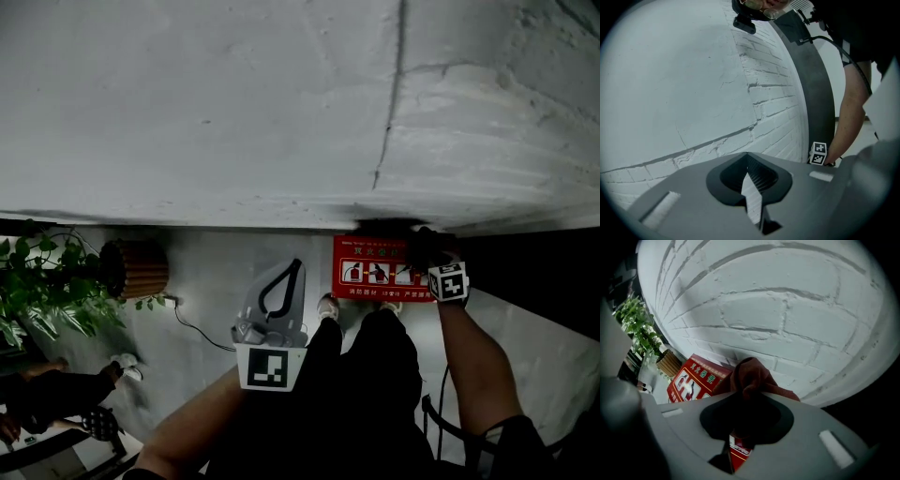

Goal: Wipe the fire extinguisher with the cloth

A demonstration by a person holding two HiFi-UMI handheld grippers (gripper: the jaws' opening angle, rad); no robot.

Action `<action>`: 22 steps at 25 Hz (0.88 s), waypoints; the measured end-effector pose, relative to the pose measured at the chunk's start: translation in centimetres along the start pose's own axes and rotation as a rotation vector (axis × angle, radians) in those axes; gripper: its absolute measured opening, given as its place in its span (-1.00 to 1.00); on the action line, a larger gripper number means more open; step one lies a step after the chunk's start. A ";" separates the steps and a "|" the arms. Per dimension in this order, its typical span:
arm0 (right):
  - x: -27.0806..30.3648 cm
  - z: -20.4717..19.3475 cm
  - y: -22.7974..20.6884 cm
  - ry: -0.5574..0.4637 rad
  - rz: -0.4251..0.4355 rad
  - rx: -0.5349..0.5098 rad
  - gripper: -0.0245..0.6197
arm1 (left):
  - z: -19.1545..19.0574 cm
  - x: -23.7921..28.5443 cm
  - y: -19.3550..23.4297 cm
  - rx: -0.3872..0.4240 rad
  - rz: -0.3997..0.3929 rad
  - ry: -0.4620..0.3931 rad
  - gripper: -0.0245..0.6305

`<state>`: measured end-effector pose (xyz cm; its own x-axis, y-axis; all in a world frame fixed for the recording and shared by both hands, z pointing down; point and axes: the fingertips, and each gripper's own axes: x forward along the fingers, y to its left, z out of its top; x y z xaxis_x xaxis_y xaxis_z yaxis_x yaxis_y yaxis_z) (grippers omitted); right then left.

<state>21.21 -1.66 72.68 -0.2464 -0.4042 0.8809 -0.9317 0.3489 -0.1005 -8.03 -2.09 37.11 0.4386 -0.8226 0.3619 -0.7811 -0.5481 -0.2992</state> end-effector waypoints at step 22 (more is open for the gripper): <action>8.0 4.8 26.6 0.053 0.370 -0.293 -0.74 | -5.5 -6.0 5.8 0.061 0.075 0.094 -0.93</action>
<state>-6.82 0.35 74.84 -0.5261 -0.1668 0.8339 -0.6677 0.6882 -0.2837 -17.67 0.49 38.05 0.3347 -0.8452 0.4167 -0.7804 -0.4965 -0.3802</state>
